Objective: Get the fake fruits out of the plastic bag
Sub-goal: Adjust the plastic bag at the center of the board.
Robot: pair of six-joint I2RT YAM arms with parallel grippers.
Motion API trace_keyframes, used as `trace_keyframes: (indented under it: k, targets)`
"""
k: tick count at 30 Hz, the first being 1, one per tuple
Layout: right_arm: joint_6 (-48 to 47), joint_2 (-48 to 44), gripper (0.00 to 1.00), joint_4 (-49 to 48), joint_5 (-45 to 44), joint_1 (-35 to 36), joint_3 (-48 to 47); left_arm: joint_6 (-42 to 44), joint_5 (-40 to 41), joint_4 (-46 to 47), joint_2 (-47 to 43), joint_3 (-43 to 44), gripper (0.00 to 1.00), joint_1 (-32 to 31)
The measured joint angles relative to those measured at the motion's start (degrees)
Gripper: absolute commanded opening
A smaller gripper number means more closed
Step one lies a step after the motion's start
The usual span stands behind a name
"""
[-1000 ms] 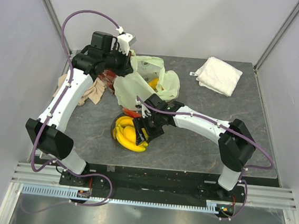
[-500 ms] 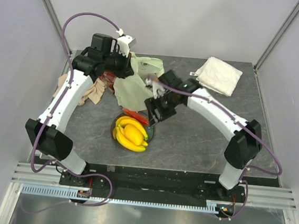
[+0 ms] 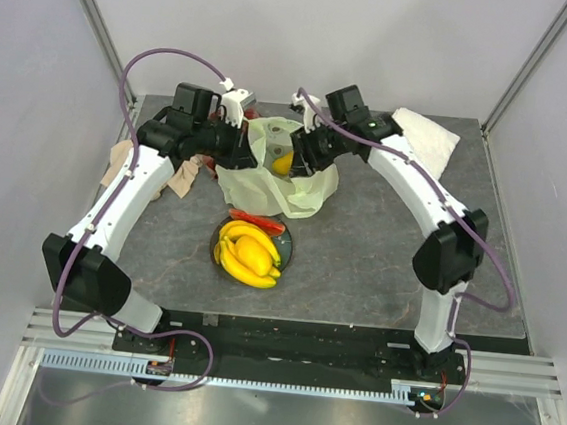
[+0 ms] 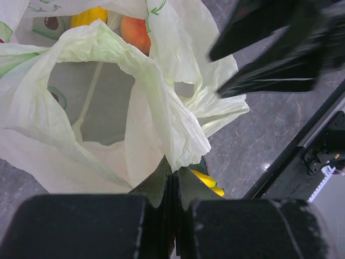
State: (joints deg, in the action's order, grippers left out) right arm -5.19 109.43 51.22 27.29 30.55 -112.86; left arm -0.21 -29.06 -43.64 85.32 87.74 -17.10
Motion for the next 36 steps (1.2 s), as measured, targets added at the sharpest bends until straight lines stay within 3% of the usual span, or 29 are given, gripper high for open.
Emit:
trace_keyframes:
  k: [8,13,18,23,28,32,36]
  targets:
    - [4.98,13.99,0.51,-16.22,5.68,0.24,2.12,0.0,-1.81,-0.04,2.05,0.0,0.02,0.0]
    - [10.97,22.05,0.54,-23.76,0.13,-1.01,0.22,0.83,-2.05,-0.92,3.41,0.0,0.02,0.0]
    - [11.06,25.03,0.57,-24.96,-9.44,-6.19,0.2,2.43,-2.08,-1.44,5.38,0.85,0.02,0.0]
    - [9.14,24.06,0.6,-25.53,-17.46,-13.31,1.6,3.28,-1.99,-0.9,10.32,3.85,0.02,-0.31]
    - [7.93,17.7,0.62,-24.83,-18.38,-17.86,10.14,4.15,-1.95,-0.39,13.51,5.75,0.02,-1.9]
    - [5.44,11.58,0.67,-24.7,-12.96,-18.86,16.55,4.61,-1.95,-1.49,13.94,6.19,0.01,-3.65]
    - [-4.04,5.49,0.7,-25.49,-4.13,-17.64,19.39,5.25,-2.56,-2.38,13.94,6.49,0.02,-5.68]
